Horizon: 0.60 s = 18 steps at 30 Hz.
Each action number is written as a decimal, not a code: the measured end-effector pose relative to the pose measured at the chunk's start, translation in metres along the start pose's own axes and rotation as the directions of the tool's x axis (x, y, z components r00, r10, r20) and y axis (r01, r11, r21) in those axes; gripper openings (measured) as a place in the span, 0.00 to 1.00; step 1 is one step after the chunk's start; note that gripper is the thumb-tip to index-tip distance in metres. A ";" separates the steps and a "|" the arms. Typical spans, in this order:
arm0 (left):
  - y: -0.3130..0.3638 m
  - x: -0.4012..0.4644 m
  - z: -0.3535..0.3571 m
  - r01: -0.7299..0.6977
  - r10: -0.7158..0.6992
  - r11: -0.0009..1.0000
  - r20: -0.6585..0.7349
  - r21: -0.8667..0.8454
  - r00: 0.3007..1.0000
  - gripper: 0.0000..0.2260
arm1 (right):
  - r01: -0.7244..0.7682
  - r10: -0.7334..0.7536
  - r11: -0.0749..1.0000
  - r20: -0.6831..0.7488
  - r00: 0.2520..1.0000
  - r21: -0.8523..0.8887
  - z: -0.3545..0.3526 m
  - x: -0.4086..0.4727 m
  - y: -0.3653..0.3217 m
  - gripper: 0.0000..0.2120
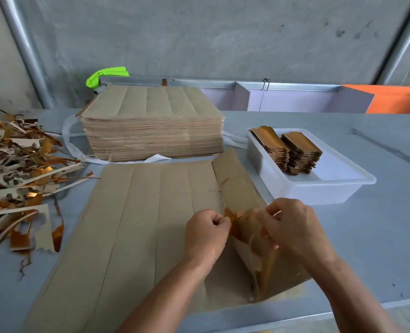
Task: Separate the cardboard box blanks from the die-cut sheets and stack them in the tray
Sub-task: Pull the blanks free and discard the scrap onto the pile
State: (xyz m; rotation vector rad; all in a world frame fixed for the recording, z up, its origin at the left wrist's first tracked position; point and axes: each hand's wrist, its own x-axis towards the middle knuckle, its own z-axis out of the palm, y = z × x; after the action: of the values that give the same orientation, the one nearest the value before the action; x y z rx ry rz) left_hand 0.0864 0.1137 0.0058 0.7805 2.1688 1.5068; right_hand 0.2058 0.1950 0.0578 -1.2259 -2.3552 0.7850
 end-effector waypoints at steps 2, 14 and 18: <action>0.006 -0.002 0.004 -0.019 0.020 0.998 0.028 -0.053 0.999 0.14 | -0.014 0.012 0.999 0.061 0.998 0.040 0.002 -0.001 -0.004 0.08; 0.013 0.010 -0.002 0.197 -0.157 0.896 0.132 -0.398 0.979 0.23 | 0.403 -0.397 0.895 -0.073 0.915 0.193 0.018 -0.009 -0.009 0.05; 0.016 0.023 -0.012 0.271 -0.228 0.928 0.187 -0.254 0.956 0.17 | 0.538 -0.557 0.823 0.078 0.827 0.183 0.036 -0.020 -0.016 0.06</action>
State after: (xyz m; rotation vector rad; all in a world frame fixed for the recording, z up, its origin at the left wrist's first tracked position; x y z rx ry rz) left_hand 0.0651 0.1243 0.0247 0.4862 1.8132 1.5179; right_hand 0.1874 0.1603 0.0385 -0.3902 -2.5006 0.8336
